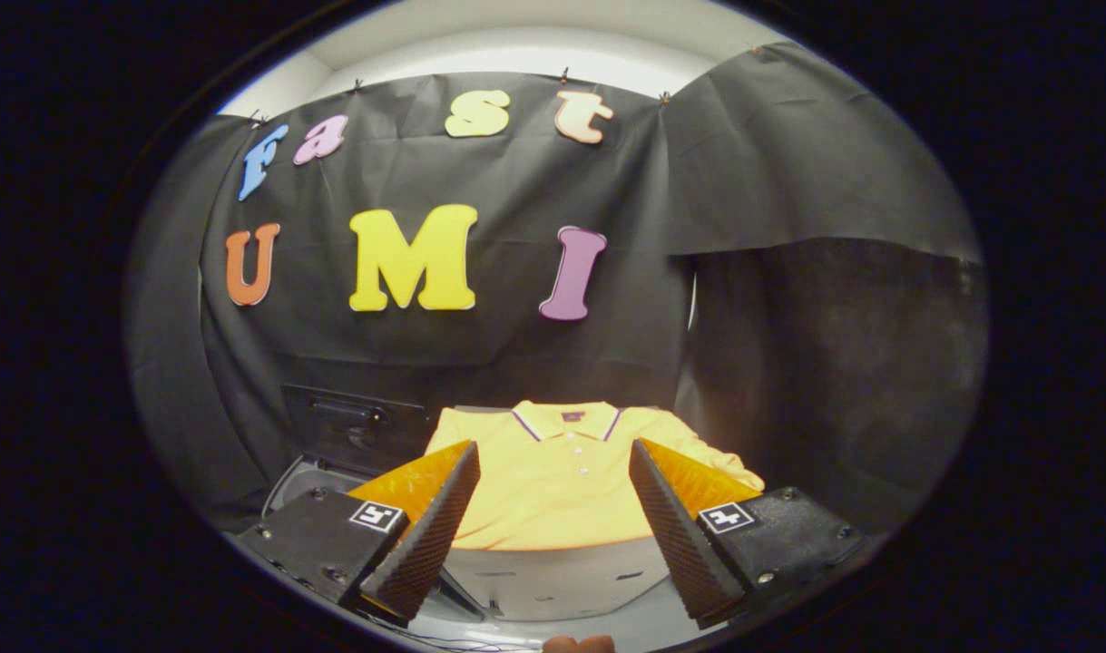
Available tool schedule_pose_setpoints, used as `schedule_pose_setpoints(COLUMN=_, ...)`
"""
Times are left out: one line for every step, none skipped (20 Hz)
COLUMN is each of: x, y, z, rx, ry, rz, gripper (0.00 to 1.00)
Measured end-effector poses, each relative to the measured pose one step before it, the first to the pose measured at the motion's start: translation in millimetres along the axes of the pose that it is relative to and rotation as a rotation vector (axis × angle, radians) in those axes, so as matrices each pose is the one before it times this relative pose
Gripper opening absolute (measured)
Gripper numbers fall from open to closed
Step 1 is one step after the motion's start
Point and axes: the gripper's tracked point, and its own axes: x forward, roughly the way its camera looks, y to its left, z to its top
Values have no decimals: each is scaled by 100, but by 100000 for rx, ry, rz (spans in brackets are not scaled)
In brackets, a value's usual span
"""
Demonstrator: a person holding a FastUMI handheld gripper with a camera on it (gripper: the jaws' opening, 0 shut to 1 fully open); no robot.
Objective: Put the clothes into the washing machine and then close the washing machine lid.
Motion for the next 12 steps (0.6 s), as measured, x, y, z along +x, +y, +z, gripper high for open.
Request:
schedule_pose_setpoints(x=1696, y=-376, z=-670, rx=762, ry=3138, rz=72, gripper=100)
schedule_pose_setpoints(x=1692, y=-274, z=-574, rx=1077, ry=3812, rz=566, gripper=100)
schedule_pose_setpoints(x=1690, y=-298, z=-746, rx=1071, ry=4569, rz=613, gripper=100)
schedule_pose_setpoints(x=1452, y=-303, z=-628, rx=1246, ry=4522, rz=203, gripper=100)
schedule_pose_setpoints(x=1562, y=-343, z=-574, rx=1076, ry=4661, rz=555, gripper=100)
schedule_pose_setpoints(x=1319, y=-324, z=-384, rx=873, ry=4430, rz=15, gripper=100)
schedule_pose_setpoints(x=1345, y=-263, z=-372, rx=799, ry=3521, rz=302, gripper=100)
schedule_pose_setpoints(x=1052, y=-176, z=-159, rx=319, ry=3001, rz=245, gripper=100)
schedule_pose_setpoints(x=1169, y=-77, z=-180, rx=-310, ry=1758, rz=-432, gripper=100)
schedule_pose_setpoints(x=779, y=-150, z=109, rx=-327, ry=1160, rz=-630, gripper=100)
schedule_pose_setpoints(x=614, y=-317, z=4, rx=-417, ry=795, rz=-791, gripper=100)
schedule_pose_setpoints(x=599, y=-124, z=138, rx=-535, ry=766, rz=-225, gripper=100)
